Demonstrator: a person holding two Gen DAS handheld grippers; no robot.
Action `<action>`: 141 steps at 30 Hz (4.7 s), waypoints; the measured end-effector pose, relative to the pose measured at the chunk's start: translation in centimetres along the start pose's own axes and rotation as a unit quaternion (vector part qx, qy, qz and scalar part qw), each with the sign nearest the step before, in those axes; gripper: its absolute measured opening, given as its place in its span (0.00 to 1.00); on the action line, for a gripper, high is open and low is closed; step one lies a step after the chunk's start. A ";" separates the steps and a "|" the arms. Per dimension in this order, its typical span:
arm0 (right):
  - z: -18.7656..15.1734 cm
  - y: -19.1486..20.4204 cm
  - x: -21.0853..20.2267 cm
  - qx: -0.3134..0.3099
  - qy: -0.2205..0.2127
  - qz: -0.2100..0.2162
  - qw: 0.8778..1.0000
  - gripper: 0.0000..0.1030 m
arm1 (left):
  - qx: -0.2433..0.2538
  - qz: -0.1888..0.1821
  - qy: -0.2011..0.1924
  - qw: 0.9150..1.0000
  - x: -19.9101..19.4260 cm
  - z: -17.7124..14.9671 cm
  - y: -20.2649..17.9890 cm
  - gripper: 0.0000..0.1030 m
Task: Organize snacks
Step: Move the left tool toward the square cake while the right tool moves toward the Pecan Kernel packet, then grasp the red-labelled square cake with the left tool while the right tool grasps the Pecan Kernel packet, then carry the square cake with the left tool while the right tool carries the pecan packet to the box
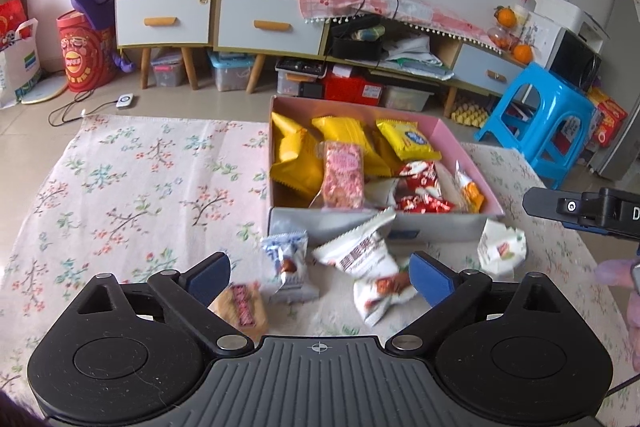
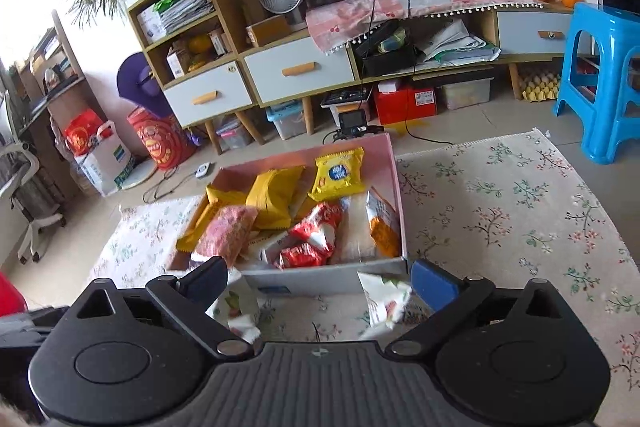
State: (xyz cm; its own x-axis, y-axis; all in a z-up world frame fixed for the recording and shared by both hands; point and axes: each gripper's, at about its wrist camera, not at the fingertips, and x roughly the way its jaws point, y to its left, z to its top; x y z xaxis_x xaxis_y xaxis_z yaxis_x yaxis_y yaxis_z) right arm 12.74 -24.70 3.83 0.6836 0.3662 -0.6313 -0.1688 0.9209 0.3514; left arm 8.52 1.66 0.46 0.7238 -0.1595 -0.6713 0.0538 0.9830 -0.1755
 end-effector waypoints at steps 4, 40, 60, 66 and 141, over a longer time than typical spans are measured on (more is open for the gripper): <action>-1.0 -0.2 -0.7 -0.020 0.004 0.001 1.000 0.90 | 0.007 0.003 -0.005 1.000 -1.2 -0.7 0.9 0.95; -11.1 -2.5 -0.3 -0.105 0.083 -0.071 0.988 0.91 | 0.047 0.058 0.013 0.997 -1.2 -10.0 5.1 0.97; -7.3 -0.8 4.8 -0.158 0.029 -0.098 0.982 0.90 | 0.047 0.084 -0.020 0.995 3.8 -8.0 2.8 1.00; -6.7 -0.5 5.9 -0.170 0.026 -0.106 0.979 0.90 | 0.029 0.097 -0.018 0.995 4.5 -7.1 2.7 0.96; 0.6 -2.3 2.4 0.095 0.046 -0.037 0.994 0.39 | -0.101 0.022 -0.013 0.995 0.5 -0.7 3.8 0.31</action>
State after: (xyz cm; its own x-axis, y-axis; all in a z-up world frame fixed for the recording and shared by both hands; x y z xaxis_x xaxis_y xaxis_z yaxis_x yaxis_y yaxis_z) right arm 15.18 -26.05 1.92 0.6195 0.3165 -0.7184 0.0225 0.9076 0.4193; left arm 8.62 5.22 -1.01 0.7403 -0.1111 -0.6630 -0.1159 0.9503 -0.2888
